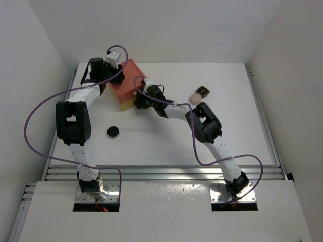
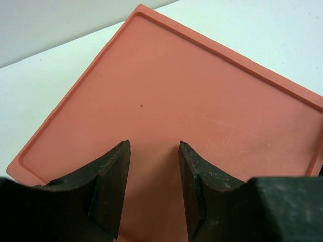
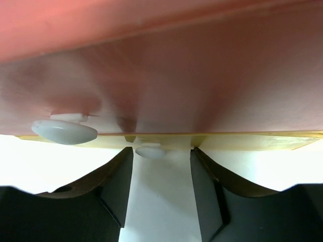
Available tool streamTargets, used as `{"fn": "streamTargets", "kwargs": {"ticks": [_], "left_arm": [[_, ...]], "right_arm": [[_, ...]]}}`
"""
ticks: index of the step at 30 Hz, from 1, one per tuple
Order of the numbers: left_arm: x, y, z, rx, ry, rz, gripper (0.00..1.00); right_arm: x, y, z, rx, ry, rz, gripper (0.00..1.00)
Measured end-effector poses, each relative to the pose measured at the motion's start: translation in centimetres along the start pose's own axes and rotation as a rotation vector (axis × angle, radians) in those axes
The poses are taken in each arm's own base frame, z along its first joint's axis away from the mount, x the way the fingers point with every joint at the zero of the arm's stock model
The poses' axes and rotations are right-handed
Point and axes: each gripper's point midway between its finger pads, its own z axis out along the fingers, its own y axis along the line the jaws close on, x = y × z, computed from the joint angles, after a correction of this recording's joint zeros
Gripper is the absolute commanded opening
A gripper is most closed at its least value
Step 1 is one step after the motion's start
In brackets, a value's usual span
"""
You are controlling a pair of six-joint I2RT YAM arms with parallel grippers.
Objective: Organize the makeup
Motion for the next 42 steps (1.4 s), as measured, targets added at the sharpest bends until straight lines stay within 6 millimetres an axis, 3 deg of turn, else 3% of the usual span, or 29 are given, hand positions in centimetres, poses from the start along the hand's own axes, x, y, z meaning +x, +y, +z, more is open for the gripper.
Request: {"fn": "streamTargets", "kwargs": {"ticks": [4, 11, 14, 20, 31, 33, 35, 39, 40, 42], "left_arm": [[0.0, 0.0, 0.0, 0.0, -0.001, 0.0, 0.49], [0.0, 0.0, 0.1, 0.001, -0.002, 0.001, 0.49], [0.0, 0.0, 0.1, 0.001, -0.001, 0.0, 0.49], [0.0, 0.0, 0.1, 0.002, 0.0, 0.0, 0.49], [0.0, 0.4, 0.2, 0.003, 0.008, -0.005, 0.5], [-0.1, 0.3, 0.2, 0.007, 0.009, -0.004, 0.52], [-0.1, 0.3, 0.2, 0.009, 0.013, -0.005, 0.53], [-0.3, 0.3, 0.3, 0.016, 0.022, -0.005, 0.54], [-0.3, 0.3, 0.3, 0.017, 0.027, -0.005, 0.56], [-0.3, 0.3, 0.4, 0.021, 0.034, 0.001, 0.6]], "right_arm": [[-0.1, 0.2, 0.0, -0.007, -0.002, 0.004, 0.29], [-0.2, 0.5, 0.1, -0.014, -0.008, -0.001, 0.05], [-0.1, 0.4, 0.0, -0.015, -0.015, -0.008, 0.0], [0.2, 0.5, -0.9, -0.033, -0.032, -0.027, 0.0], [4.3, 1.3, -9.8, -0.073, 0.092, -0.059, 0.0], [4.7, 1.5, -10.4, -0.078, 0.103, -0.062, 0.04], [5.0, 1.5, -10.6, -0.081, 0.11, -0.062, 0.15], [5.3, 1.7, -10.7, -0.099, 0.123, -0.061, 0.23], [5.4, 1.8, -10.7, -0.102, 0.128, -0.062, 0.41], [5.7, 2.0, -10.9, -0.117, 0.141, -0.065, 0.54]]}}
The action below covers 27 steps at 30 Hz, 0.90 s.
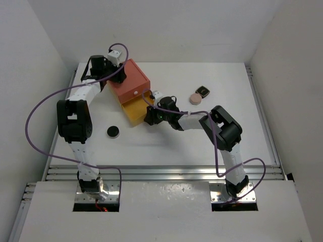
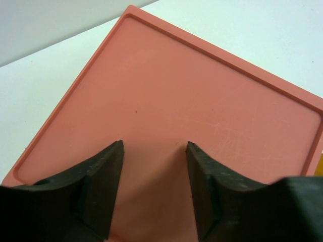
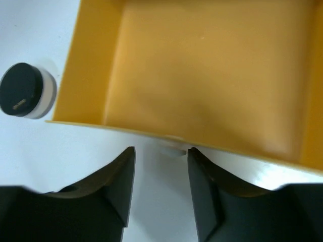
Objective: Organize the makeup
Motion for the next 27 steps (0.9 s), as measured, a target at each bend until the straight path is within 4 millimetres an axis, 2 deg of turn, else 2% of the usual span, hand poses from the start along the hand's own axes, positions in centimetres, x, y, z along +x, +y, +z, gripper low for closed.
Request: {"fn": "streamTargets", "kwargs": {"ticks": [1, 9, 11, 14, 17, 19, 22, 25, 27], "left_arm": [[0.0, 0.0, 0.0, 0.001, 0.003, 0.005, 0.62], [-0.5, 0.1, 0.0, 0.02, 0.045, 0.029, 0.69], [-0.6, 0.0, -0.1, 0.032, 0.06, 0.029, 0.71], [-0.8, -0.4, -0.4, 0.058, 0.087, 0.025, 0.9], [-0.6, -1.1, -1.0, 0.104, 0.115, 0.042, 0.91], [-0.5, -1.8, -1.9, 0.157, 0.13, 0.082, 0.96], [-0.6, -2.2, -4.8, 0.228, 0.137, 0.202, 1.0], [-0.4, -2.8, -10.3, 0.282, 0.162, 0.397, 1.0], [0.7, -3.4, -14.3, 0.309, 0.192, 0.53, 1.0]], "right_arm": [[0.1, 0.1, -0.2, -0.006, 0.004, -0.004, 0.61], [-0.8, 1.7, -1.6, -0.075, 0.019, -0.038, 0.8], [-1.1, 2.3, -2.1, -0.104, 0.026, -0.048, 0.83], [-1.8, 3.1, -3.2, -0.144, 0.033, -0.067, 0.83], [-2.5, 3.8, -4.6, -0.175, 0.037, -0.086, 0.83], [-2.8, 3.9, -5.9, -0.189, 0.045, -0.093, 0.84], [-3.3, 3.6, -7.7, -0.194, 0.064, -0.12, 0.87], [-3.6, 2.8, -9.4, -0.176, 0.089, -0.152, 0.88], [-3.9, 2.2, -10.3, -0.16, 0.095, -0.158, 0.88]]}}
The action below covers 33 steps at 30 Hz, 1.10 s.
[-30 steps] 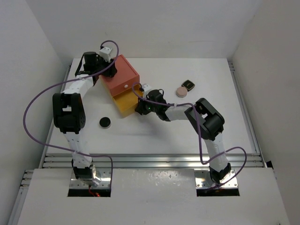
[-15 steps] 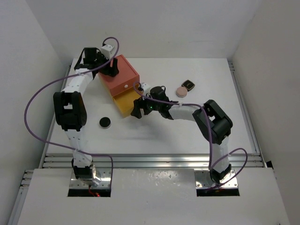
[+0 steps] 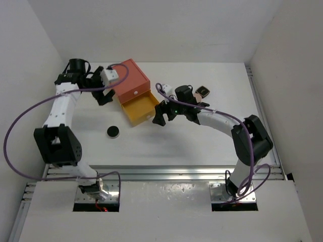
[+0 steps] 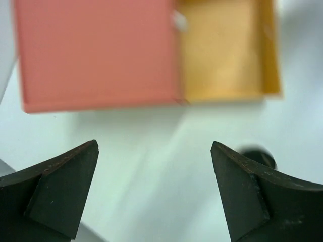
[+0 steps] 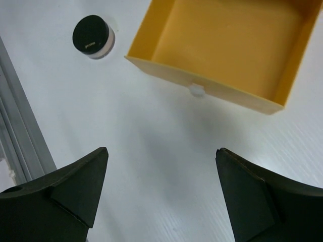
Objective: Organize the makeup
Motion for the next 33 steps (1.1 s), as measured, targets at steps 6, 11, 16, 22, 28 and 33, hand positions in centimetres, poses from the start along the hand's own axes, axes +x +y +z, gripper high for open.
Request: {"fn": "streamTargets", "kwargs": {"ticks": [6, 11, 16, 22, 28, 33], "left_arm": [[7.3, -10.5, -1.2, 0.248, 0.136, 0.117, 1.0], [14.7, -17.1, 1.3, 0.382, 0.261, 0.047, 1.0], [15.0, -16.0, 3.8, 0.31, 0.253, 0.094, 1.0], [16.2, -13.8, 5.7, 0.206, 0.27, 0.1, 1.0], [17.2, -14.5, 6.3, 0.24, 0.288, 0.093, 0.93], [17.5, -15.9, 6.0, 0.314, 0.298, 0.067, 0.61]], "right_arm": [[0.7, -1.2, -2.1, 0.038, 0.01, 0.013, 0.89], [2.1, -2.1, -2.7, 0.058, 0.046, 0.034, 0.89], [2.4, -2.2, -2.8, 0.06, 0.057, 0.032, 0.89], [3.0, -2.2, -2.9, 0.067, 0.081, 0.044, 0.89], [3.5, -2.4, -3.1, 0.079, 0.101, 0.053, 0.89], [3.7, -2.6, -3.1, 0.09, 0.106, 0.048, 0.89]]}}
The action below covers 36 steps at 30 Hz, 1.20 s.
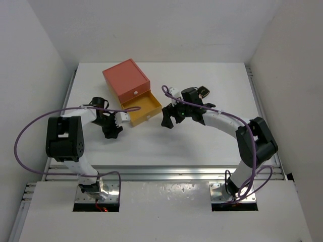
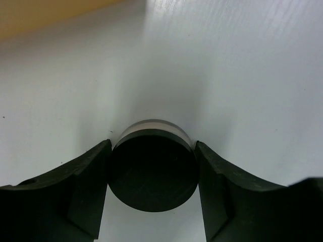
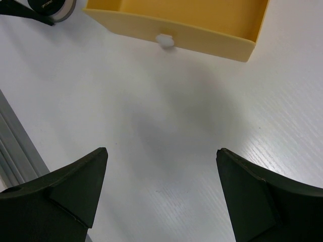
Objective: Organize the makeup
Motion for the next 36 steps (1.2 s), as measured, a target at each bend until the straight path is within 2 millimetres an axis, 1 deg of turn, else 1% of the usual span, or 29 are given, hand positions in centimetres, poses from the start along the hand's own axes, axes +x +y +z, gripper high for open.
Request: {"fn": "streamTargets", "kwargs": {"ticks": [1, 2, 3, 5, 9, 10, 12, 15, 16, 18, 19, 21, 22, 23, 25, 27, 29, 33, 35, 36], "left_arm": [[0.0, -0.1, 0.0, 0.014, 0.003, -0.004, 0.56], [-0.1, 0.1, -0.1, 0.022, 0.005, -0.005, 0.54], [-0.1, 0.0, -0.1, 0.037, 0.005, -0.011, 0.5], [-0.1, -0.4, -0.4, 0.061, 0.01, -0.018, 0.47], [-0.4, -1.1, -1.6, 0.105, 0.019, -0.034, 0.47], [-0.7, -1.1, -2.0, 0.11, 0.019, -0.037, 0.47], [-1.9, -0.7, -3.2, 0.105, 0.007, -0.032, 0.47], [-5.1, 1.1, -5.7, 0.051, -0.036, -0.005, 0.48], [-6.8, 1.9, -6.6, 0.022, -0.062, 0.016, 0.5], [-10.0, 2.9, -8.3, -0.023, -0.112, 0.06, 0.5], [-11.7, 3.3, -8.9, -0.045, -0.143, 0.079, 0.51], [-14.7, 3.5, -9.2, -0.065, -0.194, 0.099, 0.51], [-16.0, 3.5, -8.9, -0.07, -0.216, 0.105, 0.51], [-17.2, 3.2, -8.3, -0.062, -0.235, 0.103, 0.51], [-18.7, 2.9, -6.7, -0.045, -0.254, 0.089, 0.51], [-19.6, 3.1, -4.4, -0.034, -0.256, 0.061, 0.51], [-19.9, 4.1, -2.2, -0.051, -0.25, 0.022, 0.51], [-19.5, 7.0, 0.8, -0.119, -0.224, -0.07, 0.51], [-20.1, 8.7, 1.8, -0.149, -0.23, -0.106, 0.51], [-20.9, 9.7, 2.2, -0.168, -0.242, -0.123, 0.51]], "right_arm": [[0.0, 0.0, 0.0, 0.001, 0.001, 0.0, 0.89], [0.0, 0.0, 0.0, 0.002, 0.001, -0.001, 0.89], [0.0, -0.1, 0.0, 0.002, 0.001, -0.004, 0.89], [0.1, -0.1, 0.0, 0.003, 0.003, -0.006, 0.89], [0.0, -0.3, -0.1, 0.007, 0.001, -0.005, 0.89], [0.0, -0.5, -0.1, 0.009, -0.001, -0.002, 0.89], [-0.3, -0.9, -0.2, 0.018, -0.012, 0.008, 0.89], [-0.7, -2.0, -0.5, 0.041, -0.033, 0.035, 0.89], [-0.8, -2.4, -0.7, 0.051, -0.04, 0.043, 0.89], [-1.0, -3.2, -0.9, 0.081, -0.048, 0.052, 0.89], [-1.0, -3.7, -1.0, 0.102, -0.051, 0.058, 0.89], [-0.9, -4.8, -1.4, 0.153, -0.054, 0.069, 0.89], [-0.8, -5.2, -1.7, 0.178, -0.054, 0.074, 0.89], [-0.6, -5.7, -2.0, 0.203, -0.054, 0.082, 0.89], [-0.5, -6.3, -2.5, 0.237, -0.058, 0.087, 0.89], [-0.3, -6.6, -3.2, 0.266, -0.064, 0.088, 0.89], [0.0, -6.7, -3.9, 0.29, -0.069, 0.084, 0.89], [0.6, -6.7, -5.0, 0.319, -0.074, 0.075, 0.89], [0.9, -6.7, -5.3, 0.329, -0.073, 0.075, 0.89], [1.1, -6.7, -5.4, 0.336, -0.071, 0.076, 0.89]]}}
